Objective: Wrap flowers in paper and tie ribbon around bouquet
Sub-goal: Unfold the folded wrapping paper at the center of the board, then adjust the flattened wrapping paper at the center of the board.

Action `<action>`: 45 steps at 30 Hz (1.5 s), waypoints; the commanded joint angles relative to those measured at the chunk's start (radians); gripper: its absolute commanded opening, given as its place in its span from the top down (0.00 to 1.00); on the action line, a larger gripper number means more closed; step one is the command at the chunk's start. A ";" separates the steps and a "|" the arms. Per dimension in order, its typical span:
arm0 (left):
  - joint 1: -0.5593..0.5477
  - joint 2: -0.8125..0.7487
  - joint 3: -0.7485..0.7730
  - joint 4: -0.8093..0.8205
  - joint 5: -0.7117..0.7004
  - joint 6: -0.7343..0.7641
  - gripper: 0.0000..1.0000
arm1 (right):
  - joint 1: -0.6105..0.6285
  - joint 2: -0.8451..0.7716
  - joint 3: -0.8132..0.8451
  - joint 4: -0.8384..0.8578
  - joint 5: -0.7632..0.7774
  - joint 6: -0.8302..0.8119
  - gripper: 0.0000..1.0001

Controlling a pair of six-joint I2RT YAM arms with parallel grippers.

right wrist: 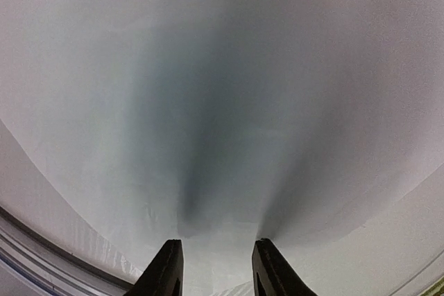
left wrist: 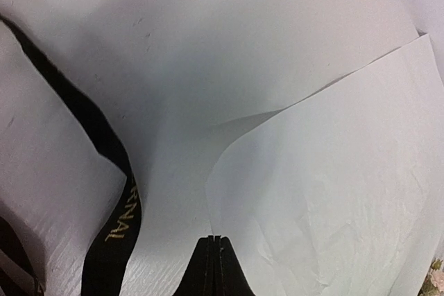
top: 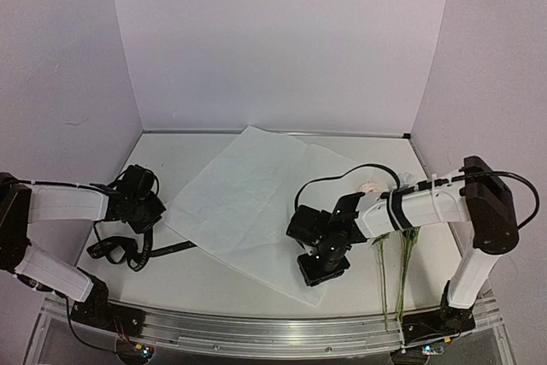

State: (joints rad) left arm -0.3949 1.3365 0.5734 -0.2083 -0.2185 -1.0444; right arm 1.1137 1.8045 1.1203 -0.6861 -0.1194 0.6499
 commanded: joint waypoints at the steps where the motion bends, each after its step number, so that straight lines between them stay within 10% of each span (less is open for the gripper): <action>1: 0.043 -0.017 0.065 -0.013 -0.029 0.152 1.00 | 0.040 -0.002 0.065 0.017 0.051 0.084 0.65; 21: 0.355 0.233 0.327 -0.022 0.392 0.542 1.00 | -0.068 -0.273 0.095 -0.201 0.212 -0.129 0.25; 27: 0.349 0.212 0.381 -0.091 0.361 0.526 0.57 | -0.111 -0.363 0.011 -0.209 0.262 -0.113 0.10; 34: 0.115 0.159 0.498 -0.244 0.113 0.506 0.23 | -0.180 -0.474 -0.108 -0.232 0.409 -0.016 0.02; 45: -0.360 0.376 0.604 -0.126 0.092 0.355 0.22 | -0.289 -0.464 -0.099 -0.207 0.468 0.009 0.02</action>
State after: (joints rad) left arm -0.6483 1.5825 1.0852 -0.3789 -0.0949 -0.6225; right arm 0.8631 1.3422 0.9980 -0.8974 0.3272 0.6363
